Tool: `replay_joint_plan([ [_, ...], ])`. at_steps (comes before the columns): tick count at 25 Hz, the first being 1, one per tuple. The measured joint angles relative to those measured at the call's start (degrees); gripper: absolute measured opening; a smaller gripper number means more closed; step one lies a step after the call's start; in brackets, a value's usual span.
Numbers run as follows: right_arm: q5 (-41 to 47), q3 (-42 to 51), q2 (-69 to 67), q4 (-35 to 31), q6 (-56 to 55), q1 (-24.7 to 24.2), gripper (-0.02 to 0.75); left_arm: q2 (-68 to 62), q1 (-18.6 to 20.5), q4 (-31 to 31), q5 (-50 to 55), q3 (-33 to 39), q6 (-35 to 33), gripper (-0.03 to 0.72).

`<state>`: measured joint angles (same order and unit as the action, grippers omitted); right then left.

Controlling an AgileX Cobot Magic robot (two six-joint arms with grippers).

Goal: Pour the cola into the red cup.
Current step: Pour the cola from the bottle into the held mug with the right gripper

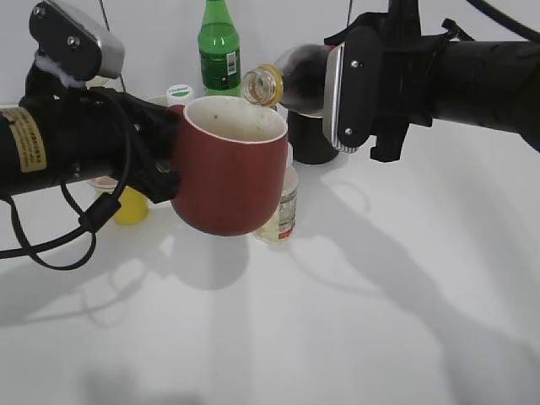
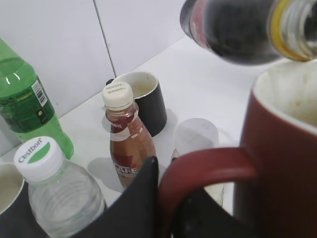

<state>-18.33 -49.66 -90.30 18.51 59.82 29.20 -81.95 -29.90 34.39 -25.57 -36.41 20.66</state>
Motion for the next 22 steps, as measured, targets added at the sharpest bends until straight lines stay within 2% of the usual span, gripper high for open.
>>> replay_joint_plan([
  [3,-1.33,0.00,0.00,-3.54,3.71,0.00,0.487,-0.08,0.00,-0.05,0.00,0.00,0.00,0.044],
  [7,-4.64,0.00,0.00,-5.15,7.34,0.00,0.487,-0.84,0.00,-0.17,-0.05,0.00,0.00,0.044],
  [22,-5.55,0.00,0.00,-5.67,13.83,0.00,0.487,-2.97,0.00,-0.29,-1.72,0.00,0.00,0.044],
])
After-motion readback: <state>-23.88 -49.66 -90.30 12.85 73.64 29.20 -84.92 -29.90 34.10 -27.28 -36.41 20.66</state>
